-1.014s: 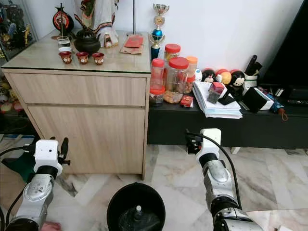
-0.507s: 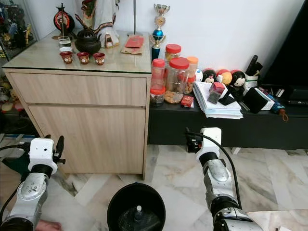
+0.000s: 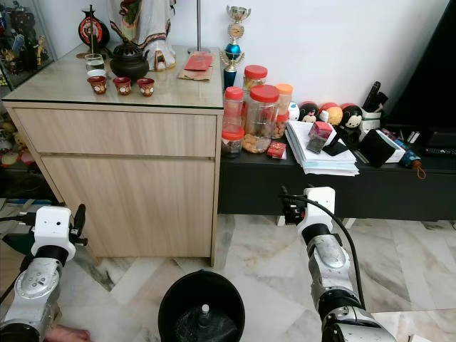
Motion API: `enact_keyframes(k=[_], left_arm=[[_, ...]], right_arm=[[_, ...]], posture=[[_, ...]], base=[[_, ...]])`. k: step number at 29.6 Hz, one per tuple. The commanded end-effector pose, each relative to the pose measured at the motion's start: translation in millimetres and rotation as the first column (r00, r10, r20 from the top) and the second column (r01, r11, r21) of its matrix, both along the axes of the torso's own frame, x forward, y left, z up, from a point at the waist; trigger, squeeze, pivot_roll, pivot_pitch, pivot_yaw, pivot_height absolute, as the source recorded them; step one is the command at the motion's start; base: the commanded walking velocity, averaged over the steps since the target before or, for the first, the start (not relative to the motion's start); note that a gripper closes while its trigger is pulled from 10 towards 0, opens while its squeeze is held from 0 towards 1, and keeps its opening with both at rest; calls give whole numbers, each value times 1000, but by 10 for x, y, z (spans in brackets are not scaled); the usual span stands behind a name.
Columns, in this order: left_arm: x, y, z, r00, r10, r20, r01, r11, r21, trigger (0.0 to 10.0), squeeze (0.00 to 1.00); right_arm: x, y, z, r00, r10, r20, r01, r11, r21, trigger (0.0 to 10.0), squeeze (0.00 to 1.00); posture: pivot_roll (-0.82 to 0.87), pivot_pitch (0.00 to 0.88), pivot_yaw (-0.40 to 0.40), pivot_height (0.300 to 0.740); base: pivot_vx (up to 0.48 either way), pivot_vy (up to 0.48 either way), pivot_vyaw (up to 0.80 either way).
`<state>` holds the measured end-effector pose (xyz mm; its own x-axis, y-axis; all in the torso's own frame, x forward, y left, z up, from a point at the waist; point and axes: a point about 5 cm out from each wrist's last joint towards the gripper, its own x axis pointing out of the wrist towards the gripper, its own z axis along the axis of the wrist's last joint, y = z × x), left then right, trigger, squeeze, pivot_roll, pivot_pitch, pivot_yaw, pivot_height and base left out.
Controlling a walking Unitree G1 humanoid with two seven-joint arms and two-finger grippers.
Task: Picking trash to rubbish bin
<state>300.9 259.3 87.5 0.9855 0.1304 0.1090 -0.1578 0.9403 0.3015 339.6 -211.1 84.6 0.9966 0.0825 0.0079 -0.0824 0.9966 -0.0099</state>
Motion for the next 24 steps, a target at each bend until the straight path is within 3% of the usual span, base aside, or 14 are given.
enact_keyframes(k=[1,19,24], left_arm=[[30,-51,11,1000,-22,6,22,1000,2,10000,0],[14,-65,-4,1000,-8,16,9,1000,-8,10000,0],[12,-69,0,1000,-8,21,8,1000,-8,10000,0]], right_arm=[[24,4,52,1000,3,22,-3,1000,-9,10000,0],[57,120,52,999,40,13,-40,999,16,10000,0],[52,127,44,999,45,11,-45,999,17,10000,0]], posture=[[57,0,-66,740],[64,1,-86,740],[65,4,-86,740]], base=[[0,0,0],[0,0,-76],[0,0,-800]])
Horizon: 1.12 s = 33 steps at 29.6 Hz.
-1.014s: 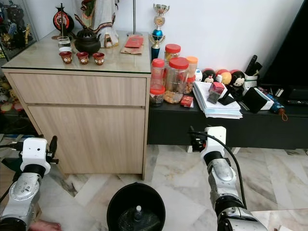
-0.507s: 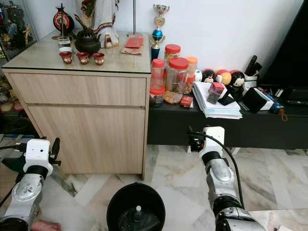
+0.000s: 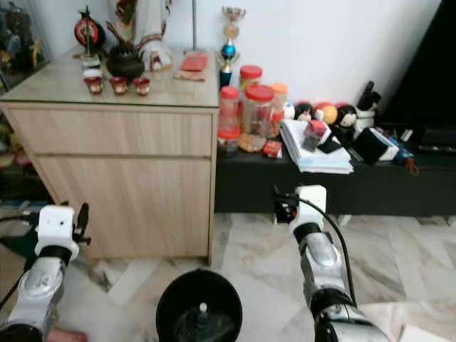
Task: Picking trash to rubbish bin
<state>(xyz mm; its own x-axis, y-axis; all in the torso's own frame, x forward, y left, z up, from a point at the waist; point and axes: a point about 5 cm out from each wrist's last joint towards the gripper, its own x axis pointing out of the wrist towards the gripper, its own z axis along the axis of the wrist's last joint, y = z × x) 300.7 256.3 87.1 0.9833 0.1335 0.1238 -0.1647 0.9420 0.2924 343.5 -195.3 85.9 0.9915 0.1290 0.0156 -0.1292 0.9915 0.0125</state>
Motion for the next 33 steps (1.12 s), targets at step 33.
enact_keyframes(k=[33], left_arm=[[4,-110,-9,999,-29,17,29,999,-16,10000,0]], right_arm=[[-7,15,1,999,35,3,-35,999,3,10000,0]], posture=[[64,12,-84,740]], base=[[0,0,-265]])
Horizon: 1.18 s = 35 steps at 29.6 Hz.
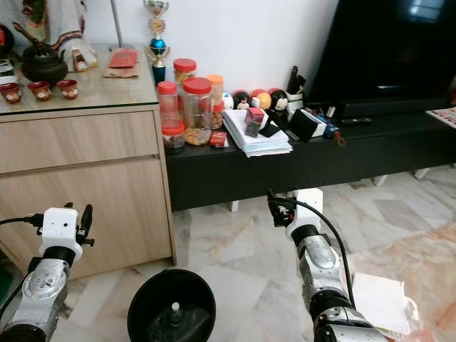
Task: Picking trash to rubbish bin
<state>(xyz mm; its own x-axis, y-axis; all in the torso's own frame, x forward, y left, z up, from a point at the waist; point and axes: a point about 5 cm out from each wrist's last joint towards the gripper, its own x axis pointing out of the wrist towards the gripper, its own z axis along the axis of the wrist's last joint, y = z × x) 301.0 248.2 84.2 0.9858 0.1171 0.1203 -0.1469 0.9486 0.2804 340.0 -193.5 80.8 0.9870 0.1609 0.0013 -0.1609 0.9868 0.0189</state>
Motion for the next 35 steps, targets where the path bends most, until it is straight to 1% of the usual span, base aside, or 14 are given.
enact_keyframes(k=[1,29,35], left_arm=[[-1,-34,17,1000,-11,19,11,1000,-5,10000,0],[0,-51,29,999,-14,37,15,1000,-24,10000,0],[1,-51,31,999,-15,38,16,1000,-23,10000,0]], right_arm=[[27,-3,53,1000,4,18,-4,1000,0,10000,0],[32,39,45,1000,25,11,-25,1000,0,10000,0],[32,40,46,1000,26,12,-26,1000,0,10000,0]], posture=[[63,12,-85,740],[63,11,-91,740],[63,11,-91,740]], base=[[0,0,0],[0,0,0],[-319,0,0]])
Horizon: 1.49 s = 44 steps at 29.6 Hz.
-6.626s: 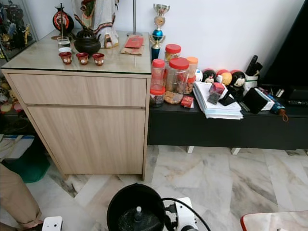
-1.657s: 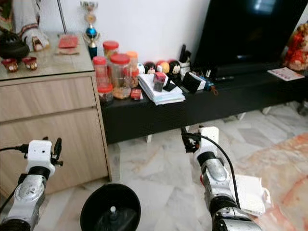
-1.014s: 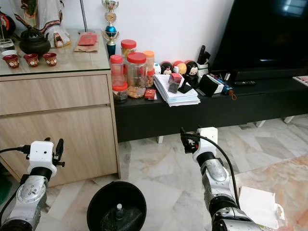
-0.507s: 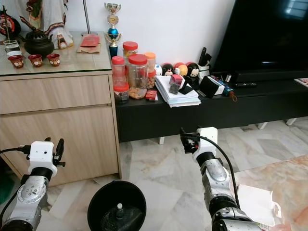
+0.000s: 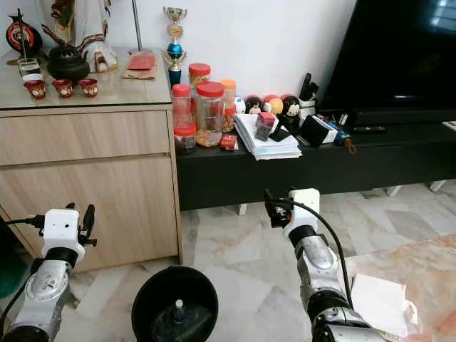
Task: Picking trash to rubbish bin
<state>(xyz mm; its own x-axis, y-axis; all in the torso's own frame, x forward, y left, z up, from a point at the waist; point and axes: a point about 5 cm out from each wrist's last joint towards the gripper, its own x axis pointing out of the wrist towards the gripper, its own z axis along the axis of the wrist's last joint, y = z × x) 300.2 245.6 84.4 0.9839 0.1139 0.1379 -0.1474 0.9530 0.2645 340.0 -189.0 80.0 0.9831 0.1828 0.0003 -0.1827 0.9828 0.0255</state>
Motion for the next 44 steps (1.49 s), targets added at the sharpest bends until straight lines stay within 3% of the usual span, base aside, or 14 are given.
enact_keyframes(k=[1,12,44], left_arm=[[9,-25,28,1000,-10,18,10,1000,-10,10000,0],[15,-33,35,1000,-16,23,16,1000,-11,10000,0],[31,-24,140,998,3,65,-3,1000,0,10000,0]], right_arm=[[32,-4,54,1000,3,14,-3,1000,-6,10000,0],[25,27,33,1000,13,5,-13,1000,-11,10000,0],[86,168,138,997,63,51,-63,998,-2,10000,0]], posture=[[63,11,-91,740],[66,9,-92,740],[62,5,-93,740]], base=[[-349,0,0],[-269,0,0],[0,0,0]])
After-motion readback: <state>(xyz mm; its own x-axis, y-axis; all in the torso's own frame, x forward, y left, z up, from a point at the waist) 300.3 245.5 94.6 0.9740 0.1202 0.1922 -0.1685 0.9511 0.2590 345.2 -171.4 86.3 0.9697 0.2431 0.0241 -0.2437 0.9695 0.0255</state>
